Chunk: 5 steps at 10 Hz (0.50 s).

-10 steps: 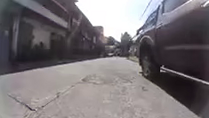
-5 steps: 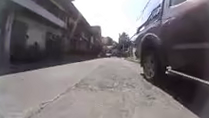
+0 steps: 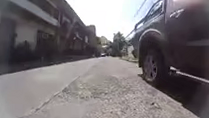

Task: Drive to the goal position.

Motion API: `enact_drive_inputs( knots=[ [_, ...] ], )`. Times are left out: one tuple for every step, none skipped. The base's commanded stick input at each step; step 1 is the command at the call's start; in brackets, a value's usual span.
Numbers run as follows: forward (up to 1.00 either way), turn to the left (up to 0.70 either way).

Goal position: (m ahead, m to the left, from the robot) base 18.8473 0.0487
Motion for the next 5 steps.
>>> enact_drive_inputs(
  knots=[
    [0.65,-0.16],
    [0.65,-0.03],
    [0.65,0.00],
    [0.65,0.00],
    [0.65,0.00]
  ],
)
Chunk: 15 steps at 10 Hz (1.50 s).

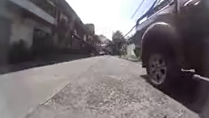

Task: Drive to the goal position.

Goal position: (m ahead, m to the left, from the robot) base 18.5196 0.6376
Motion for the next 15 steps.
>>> enact_drive_inputs(
  knots=[
    [0.65,0.00],
    [0.65,0.00],
    [0.65,0.00],
    [0.65,0.00],
    [0.65,0.00],
    [0.65,0.00],
    [0.65,0.00],
    [0.65,0.00],
    [0.65,-0.01],
    [0.65,-0.05],
    [0.65,-0.12],
    [0.65,-0.19],
    [0.65,-0.26],
    [0.65,-0.30],
    [0.66,-0.26]
  ],
)
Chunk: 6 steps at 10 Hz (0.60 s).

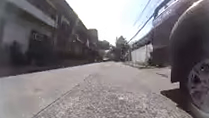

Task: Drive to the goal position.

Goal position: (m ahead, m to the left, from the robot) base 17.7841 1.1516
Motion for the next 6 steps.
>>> enact_drive_inputs(
  knots=[
    [0.66,-0.25],
    [0.65,-0.28],
    [0.65,-0.21],
    [0.65,-0.11],
    [0.65,-0.26],
    [0.65,-0.22]
  ],
)
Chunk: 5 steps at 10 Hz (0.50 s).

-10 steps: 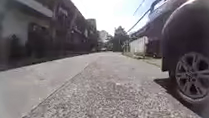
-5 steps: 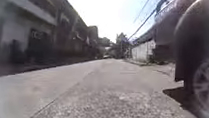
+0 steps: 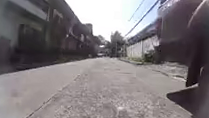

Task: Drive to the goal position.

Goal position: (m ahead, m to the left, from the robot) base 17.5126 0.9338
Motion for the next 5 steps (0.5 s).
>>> enact_drive_inputs(
  knots=[
    [0.65,-0.21],
    [0.65,-0.19],
    [0.65,-0.12],
    [0.65,-0.04],
    [0.66,0.00]
  ],
)
